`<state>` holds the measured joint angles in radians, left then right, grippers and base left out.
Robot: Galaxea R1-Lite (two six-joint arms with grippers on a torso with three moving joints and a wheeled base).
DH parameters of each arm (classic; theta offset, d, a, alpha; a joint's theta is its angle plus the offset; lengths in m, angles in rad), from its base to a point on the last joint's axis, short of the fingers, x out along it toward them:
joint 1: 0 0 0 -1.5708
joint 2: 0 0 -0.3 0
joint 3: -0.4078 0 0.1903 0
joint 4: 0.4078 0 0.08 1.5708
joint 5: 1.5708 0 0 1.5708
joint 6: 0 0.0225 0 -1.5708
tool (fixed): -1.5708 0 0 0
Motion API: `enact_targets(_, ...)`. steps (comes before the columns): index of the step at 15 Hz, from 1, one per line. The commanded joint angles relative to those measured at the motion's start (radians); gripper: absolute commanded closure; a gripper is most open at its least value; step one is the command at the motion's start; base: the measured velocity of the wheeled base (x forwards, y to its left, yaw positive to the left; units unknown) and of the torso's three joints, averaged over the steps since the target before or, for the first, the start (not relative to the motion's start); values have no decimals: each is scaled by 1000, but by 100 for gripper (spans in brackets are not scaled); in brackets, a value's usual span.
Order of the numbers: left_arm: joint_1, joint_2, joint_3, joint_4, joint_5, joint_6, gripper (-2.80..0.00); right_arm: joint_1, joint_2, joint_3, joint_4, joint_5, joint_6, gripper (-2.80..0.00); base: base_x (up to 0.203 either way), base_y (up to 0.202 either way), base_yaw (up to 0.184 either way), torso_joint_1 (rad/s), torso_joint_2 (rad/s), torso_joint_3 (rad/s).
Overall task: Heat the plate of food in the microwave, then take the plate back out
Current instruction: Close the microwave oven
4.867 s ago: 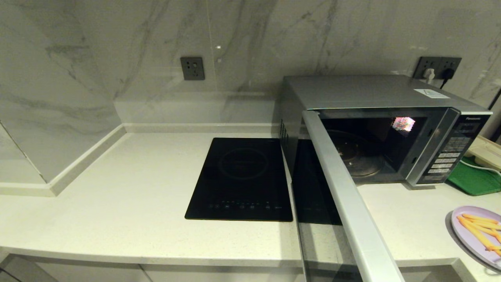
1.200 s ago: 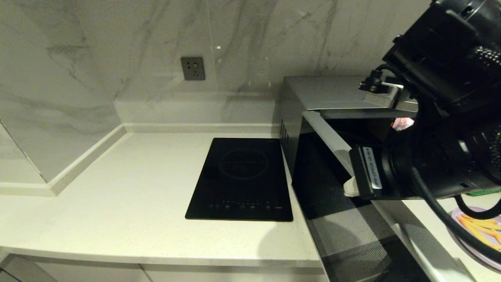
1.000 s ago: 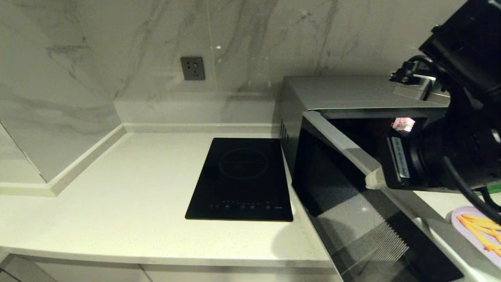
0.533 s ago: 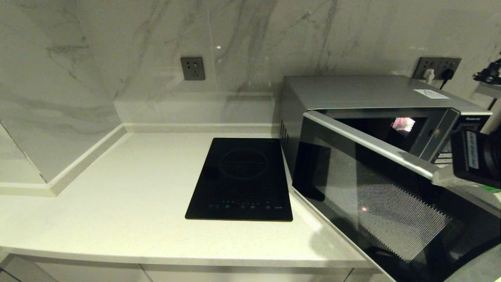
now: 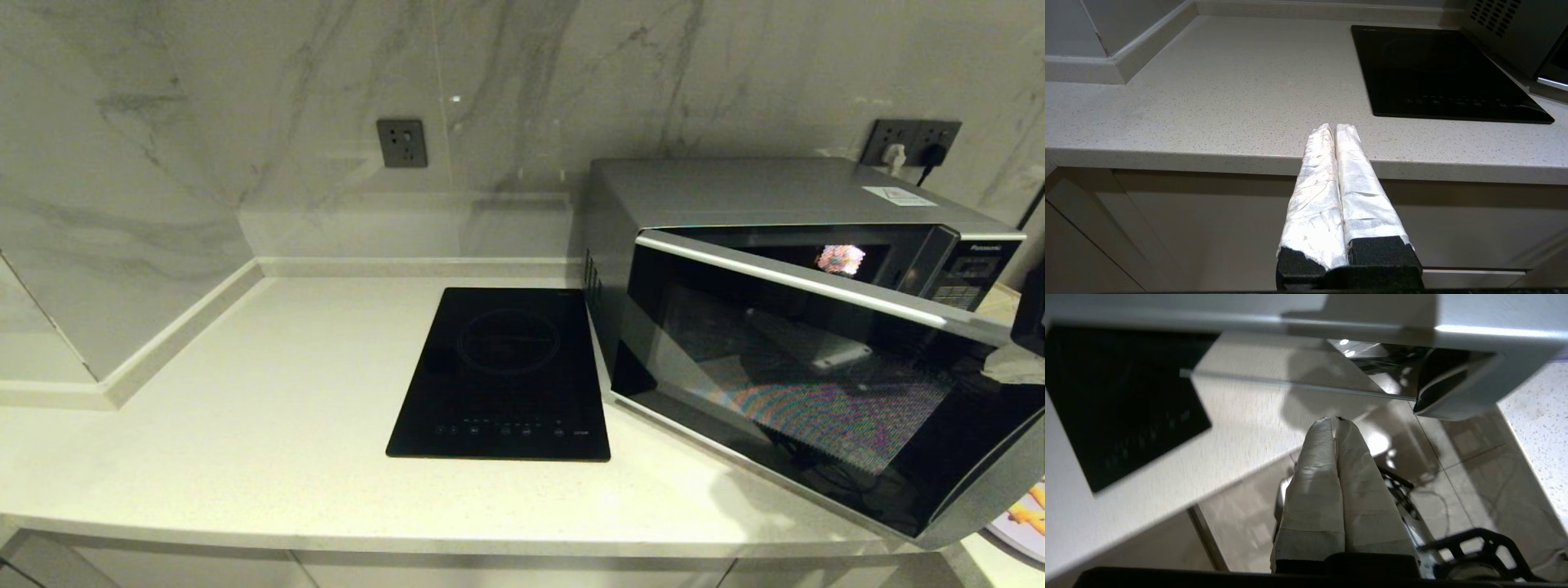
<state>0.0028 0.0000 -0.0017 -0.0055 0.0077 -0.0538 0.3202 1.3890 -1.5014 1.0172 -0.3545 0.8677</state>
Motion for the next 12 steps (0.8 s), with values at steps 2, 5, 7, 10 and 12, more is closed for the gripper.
enact_targets(2,0,0,0,-1,0,0,0,-183,73,52,-152,-1,-46,0,0,0,0,0,0,0)
enact_targets(5,0,0,0,-1,0,-1,0,-359,197,39,-307,51,-137,0,0,0,0,0,0,0)
enact_targets(7,0,0,0,-1,0,0,0,-433,246,-7,-333,159,-190,0,0,0,0,0,0,0)
enact_targets(10,0,0,0,-1,0,0,0,-504,302,-78,-339,256,-237,0,0,0,0,0,0,0)
enact_targets(12,0,0,0,-1,0,-1,0,-526,305,-86,-370,333,-247,0,0,0,0,0,0,0)
